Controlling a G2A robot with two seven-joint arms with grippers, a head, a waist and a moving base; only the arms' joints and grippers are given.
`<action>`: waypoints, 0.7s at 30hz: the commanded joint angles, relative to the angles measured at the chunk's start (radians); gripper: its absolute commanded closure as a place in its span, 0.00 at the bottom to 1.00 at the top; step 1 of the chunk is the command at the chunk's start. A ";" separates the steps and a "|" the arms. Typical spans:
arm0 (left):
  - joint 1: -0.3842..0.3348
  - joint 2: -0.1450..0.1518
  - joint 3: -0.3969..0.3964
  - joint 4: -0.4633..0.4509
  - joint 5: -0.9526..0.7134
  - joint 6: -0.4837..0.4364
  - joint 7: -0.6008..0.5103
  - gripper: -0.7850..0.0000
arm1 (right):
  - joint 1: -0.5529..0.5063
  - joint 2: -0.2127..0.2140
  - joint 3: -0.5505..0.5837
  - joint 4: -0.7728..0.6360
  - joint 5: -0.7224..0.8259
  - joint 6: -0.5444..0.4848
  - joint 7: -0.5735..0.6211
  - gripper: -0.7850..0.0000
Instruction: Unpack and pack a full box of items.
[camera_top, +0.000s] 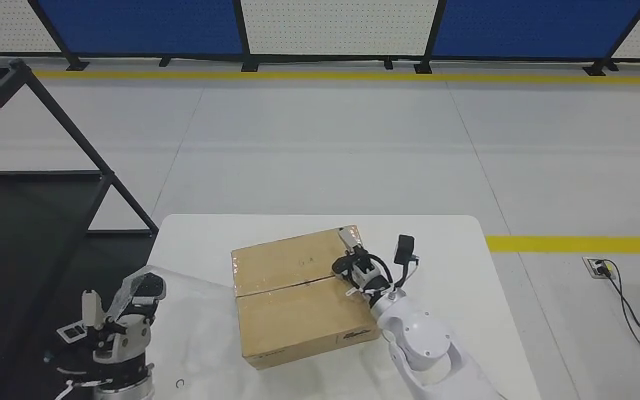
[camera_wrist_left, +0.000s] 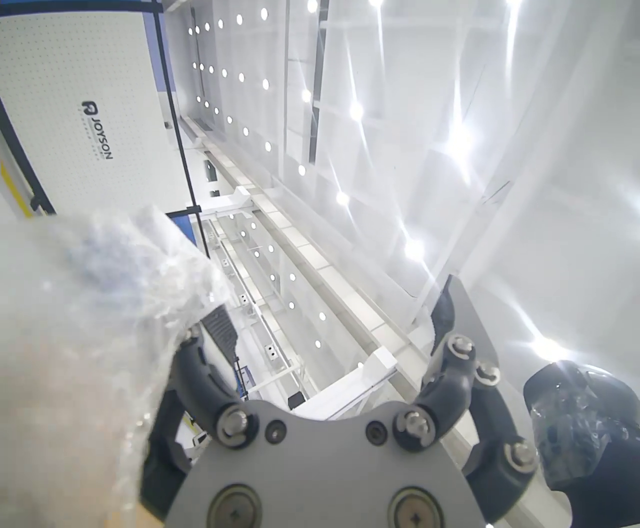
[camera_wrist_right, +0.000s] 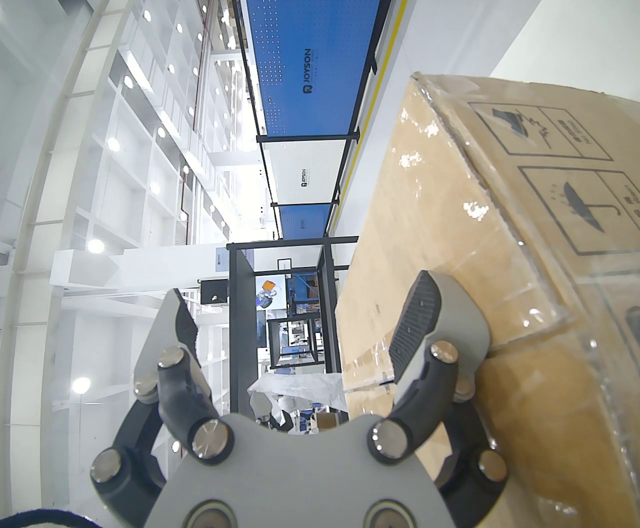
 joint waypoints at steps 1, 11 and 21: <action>-0.009 -0.003 0.014 -0.009 0.018 0.013 -0.005 0.00 | 0.001 -0.002 -0.001 0.003 0.000 -0.002 0.002 0.00; -0.064 -0.021 0.096 -0.034 0.130 0.071 -0.027 0.00 | -0.010 -0.008 0.011 0.004 0.000 -0.018 -0.009 0.00; -0.035 -0.030 0.109 0.005 0.152 0.090 -0.067 0.00 | -0.029 -0.009 0.032 -0.009 -0.005 -0.021 0.000 0.00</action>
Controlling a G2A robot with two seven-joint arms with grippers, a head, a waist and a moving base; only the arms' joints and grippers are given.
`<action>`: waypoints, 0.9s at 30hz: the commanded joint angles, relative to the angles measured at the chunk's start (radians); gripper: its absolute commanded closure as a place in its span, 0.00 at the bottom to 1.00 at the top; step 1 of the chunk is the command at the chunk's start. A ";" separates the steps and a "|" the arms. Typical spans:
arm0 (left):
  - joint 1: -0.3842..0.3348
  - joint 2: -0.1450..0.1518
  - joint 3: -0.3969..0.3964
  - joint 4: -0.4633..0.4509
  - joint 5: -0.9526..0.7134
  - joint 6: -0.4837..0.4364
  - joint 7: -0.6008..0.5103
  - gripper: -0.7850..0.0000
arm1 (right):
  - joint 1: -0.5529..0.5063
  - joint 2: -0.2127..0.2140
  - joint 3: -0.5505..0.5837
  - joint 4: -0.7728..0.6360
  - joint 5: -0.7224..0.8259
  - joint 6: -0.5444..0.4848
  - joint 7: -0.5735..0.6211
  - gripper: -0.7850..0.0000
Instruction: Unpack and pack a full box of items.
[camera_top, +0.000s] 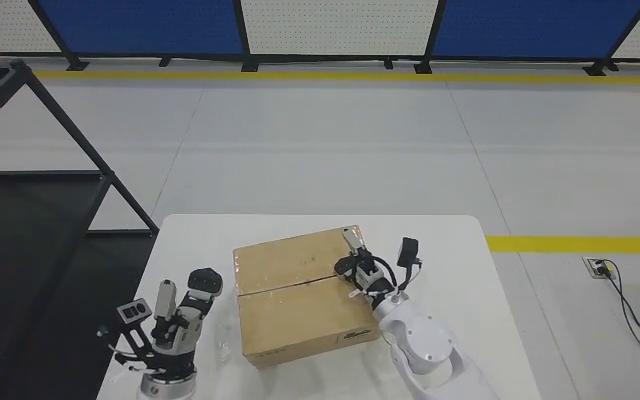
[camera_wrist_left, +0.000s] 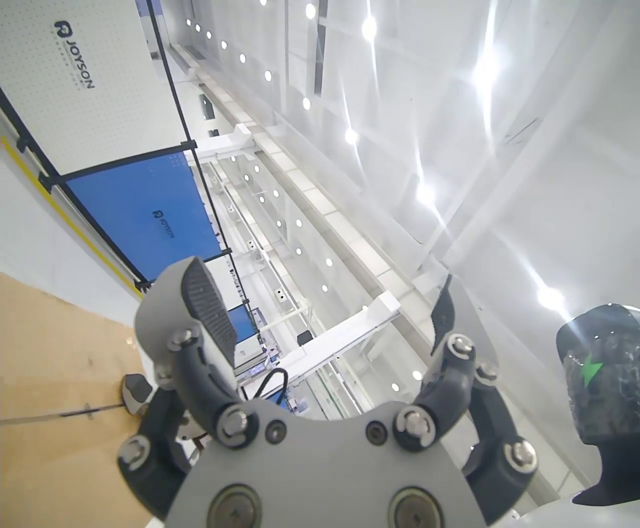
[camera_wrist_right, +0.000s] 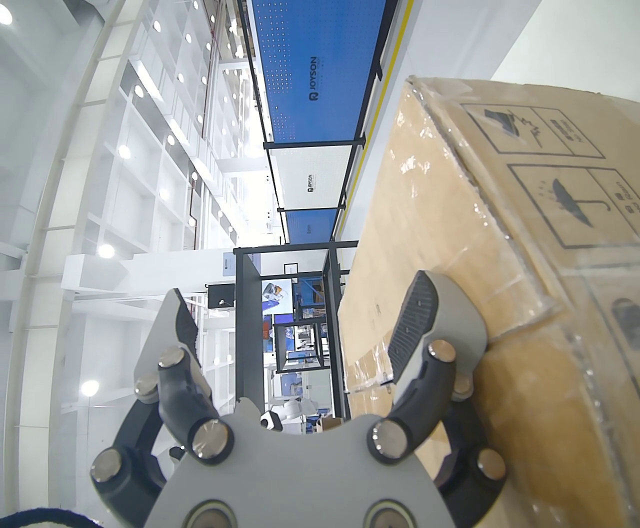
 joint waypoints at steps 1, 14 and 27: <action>0.021 0.002 -0.021 0.019 -0.030 0.016 -0.026 0.00 | 0.001 -0.001 0.002 0.001 -0.001 0.003 0.002 0.00; 0.088 0.053 -0.276 0.222 -0.293 0.387 -0.531 0.00 | 0.034 -0.007 0.009 0.030 -0.010 0.029 0.029 0.00; 0.060 0.063 -0.267 0.245 -0.250 0.494 -0.634 0.00 | 0.027 -0.013 0.012 0.025 -0.019 0.030 0.032 0.00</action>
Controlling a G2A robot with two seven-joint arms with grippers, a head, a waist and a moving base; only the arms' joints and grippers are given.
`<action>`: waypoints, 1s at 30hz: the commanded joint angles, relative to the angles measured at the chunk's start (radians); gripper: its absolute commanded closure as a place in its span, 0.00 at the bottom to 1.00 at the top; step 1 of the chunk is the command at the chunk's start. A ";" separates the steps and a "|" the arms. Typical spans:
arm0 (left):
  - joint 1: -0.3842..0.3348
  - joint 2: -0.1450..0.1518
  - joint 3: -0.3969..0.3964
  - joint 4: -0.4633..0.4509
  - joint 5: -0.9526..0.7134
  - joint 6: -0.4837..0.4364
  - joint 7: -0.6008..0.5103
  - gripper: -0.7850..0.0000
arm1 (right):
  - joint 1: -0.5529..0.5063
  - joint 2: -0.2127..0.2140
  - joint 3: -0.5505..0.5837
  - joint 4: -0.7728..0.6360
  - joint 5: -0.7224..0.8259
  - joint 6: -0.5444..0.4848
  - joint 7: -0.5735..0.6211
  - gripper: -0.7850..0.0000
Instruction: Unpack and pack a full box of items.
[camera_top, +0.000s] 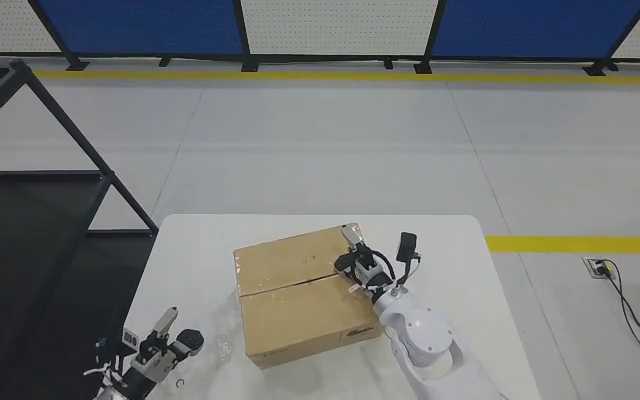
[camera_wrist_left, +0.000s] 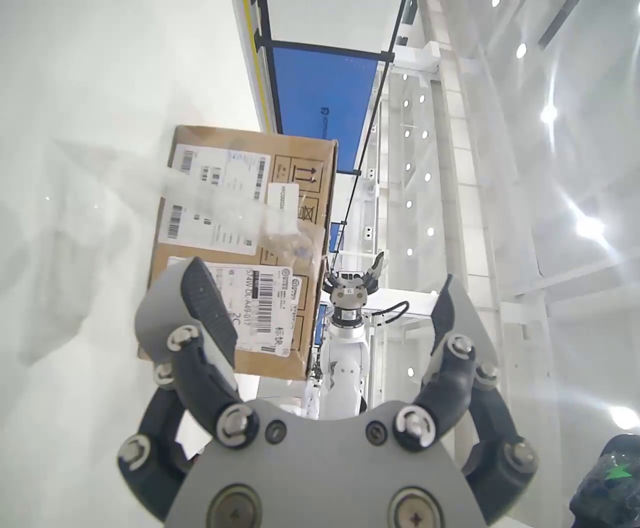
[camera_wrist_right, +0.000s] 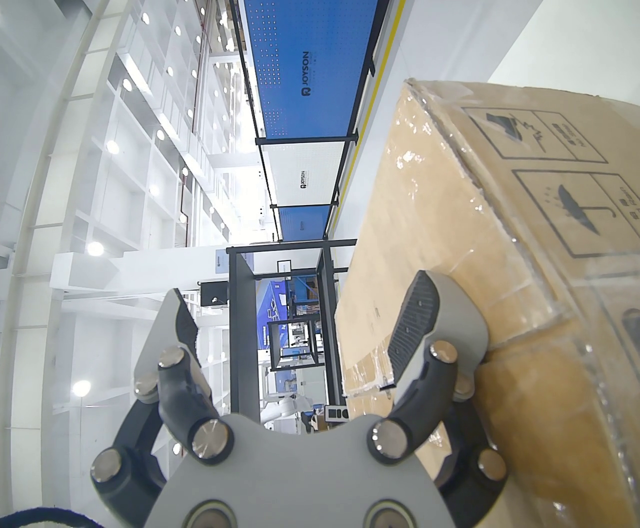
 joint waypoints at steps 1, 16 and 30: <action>-0.018 -0.001 0.027 0.008 0.030 0.029 0.026 0.00 | -0.004 0.000 0.001 -0.003 -0.002 0.000 -0.002 0.00; -0.223 -0.047 0.253 0.190 -0.021 0.064 0.267 0.00 | -0.029 -0.005 0.006 -0.028 -0.016 0.006 -0.009 0.00; -0.342 -0.088 0.321 0.281 -0.174 0.050 0.430 0.00 | -0.048 -0.007 0.019 -0.051 -0.033 0.015 -0.010 0.00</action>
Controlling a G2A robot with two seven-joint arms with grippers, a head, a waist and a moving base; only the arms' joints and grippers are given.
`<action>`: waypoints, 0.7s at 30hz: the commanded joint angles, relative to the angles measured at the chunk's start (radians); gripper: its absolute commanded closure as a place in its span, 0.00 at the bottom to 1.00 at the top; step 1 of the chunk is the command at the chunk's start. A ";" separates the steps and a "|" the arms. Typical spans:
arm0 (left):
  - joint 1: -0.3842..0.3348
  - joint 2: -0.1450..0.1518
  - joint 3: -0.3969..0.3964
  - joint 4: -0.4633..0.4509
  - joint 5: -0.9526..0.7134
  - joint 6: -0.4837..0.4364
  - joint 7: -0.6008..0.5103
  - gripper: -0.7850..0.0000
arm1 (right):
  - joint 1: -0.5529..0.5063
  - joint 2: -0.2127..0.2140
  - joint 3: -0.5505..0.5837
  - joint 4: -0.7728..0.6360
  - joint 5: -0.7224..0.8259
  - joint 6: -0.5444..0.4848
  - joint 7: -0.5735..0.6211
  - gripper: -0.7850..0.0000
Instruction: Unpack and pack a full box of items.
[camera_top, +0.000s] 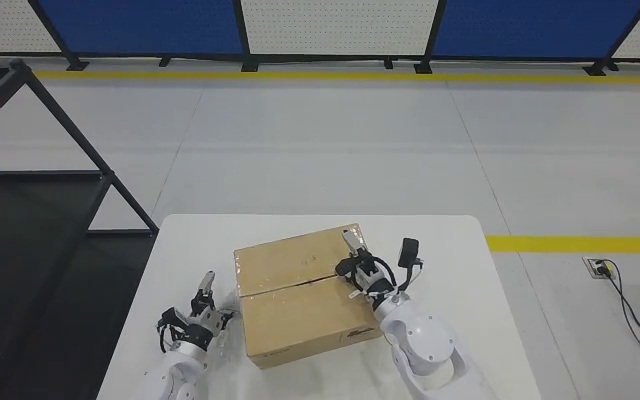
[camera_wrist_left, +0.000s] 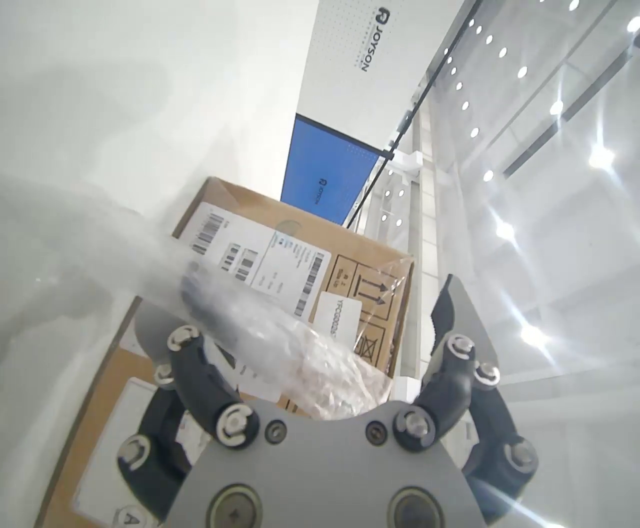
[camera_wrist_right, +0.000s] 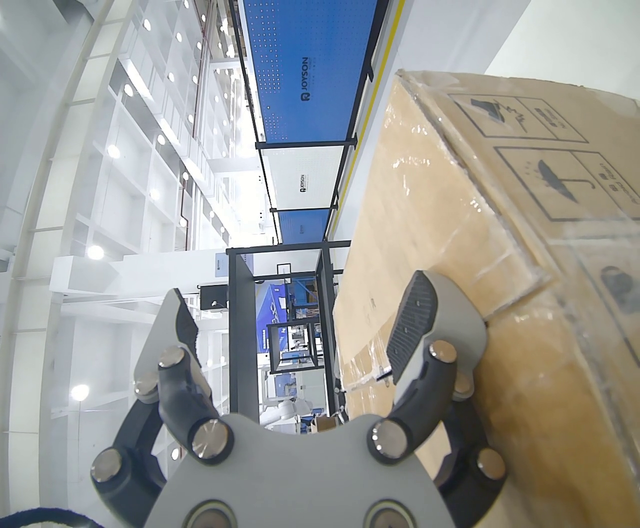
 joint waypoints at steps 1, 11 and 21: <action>-0.009 -0.003 -0.003 0.004 -0.021 0.001 0.020 0.00 | -0.001 0.000 0.001 -0.001 -0.001 0.002 0.000 0.00; 0.049 -0.016 -0.051 -0.077 0.000 -0.171 0.169 0.00 | 0.008 -0.004 0.006 0.008 -0.001 0.002 0.007 0.00; 0.148 -0.023 -0.123 -0.189 0.054 -0.305 0.285 0.00 | 0.029 -0.009 0.005 0.030 0.002 0.006 0.015 0.00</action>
